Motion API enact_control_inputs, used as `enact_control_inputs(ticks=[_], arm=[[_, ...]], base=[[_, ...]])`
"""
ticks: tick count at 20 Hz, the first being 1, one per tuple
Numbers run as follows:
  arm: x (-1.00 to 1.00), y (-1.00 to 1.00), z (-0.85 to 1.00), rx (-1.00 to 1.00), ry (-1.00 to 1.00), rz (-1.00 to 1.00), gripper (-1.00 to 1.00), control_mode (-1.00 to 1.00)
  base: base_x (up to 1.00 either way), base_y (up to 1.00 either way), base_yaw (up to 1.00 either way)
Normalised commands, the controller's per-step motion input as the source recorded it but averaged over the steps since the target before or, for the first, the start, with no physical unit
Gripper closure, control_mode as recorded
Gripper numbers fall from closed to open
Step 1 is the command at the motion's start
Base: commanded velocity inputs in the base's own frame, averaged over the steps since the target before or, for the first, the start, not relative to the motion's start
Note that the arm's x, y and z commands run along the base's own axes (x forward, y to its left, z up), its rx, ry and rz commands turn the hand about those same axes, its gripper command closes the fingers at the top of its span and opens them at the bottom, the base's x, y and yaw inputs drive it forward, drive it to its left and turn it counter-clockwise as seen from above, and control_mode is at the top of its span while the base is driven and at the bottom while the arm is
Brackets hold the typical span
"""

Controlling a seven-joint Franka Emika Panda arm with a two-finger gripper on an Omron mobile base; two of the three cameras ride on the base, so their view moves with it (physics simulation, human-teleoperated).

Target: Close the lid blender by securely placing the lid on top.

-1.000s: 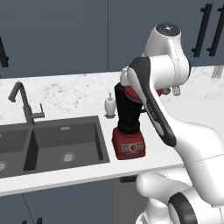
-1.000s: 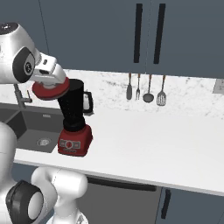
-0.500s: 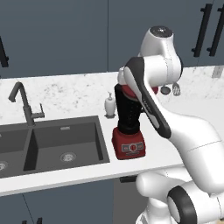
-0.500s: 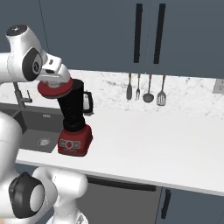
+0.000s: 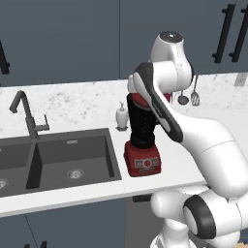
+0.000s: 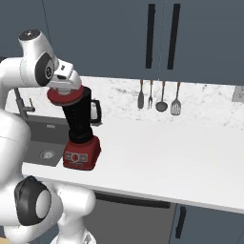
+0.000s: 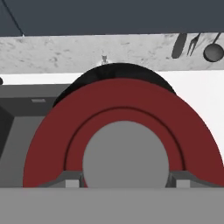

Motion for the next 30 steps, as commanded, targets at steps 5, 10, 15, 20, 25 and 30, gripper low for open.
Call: enact_control_inputs(ticks=[5,10,15,20,25,30], arm=[[0.28,0.00,0.17,0.00,0.07,-0.01,1.00,-1.00],[0.29,0.00,0.07,0.00,0.04,-0.01,1.00,-1.00],[0.28,0.00,0.00,0.00,0.00,-0.01,1.00,-1.00],[0.28,0.00,0.00,0.00,0.00,-0.01,1.00,-1.00],[0.31,0.00,0.00,0.00,-0.02,-0.01,1.00,-1.00],[0.30,0.00,0.00,0.00,-0.03,-0.01,1.00,-1.00]], base=[[0.00,0.00,0.00],[0.00,0.00,0.00],[0.00,0.00,0.00],[0.00,0.00,0.00],[0.00,0.00,0.00],[0.00,0.00,0.00]])
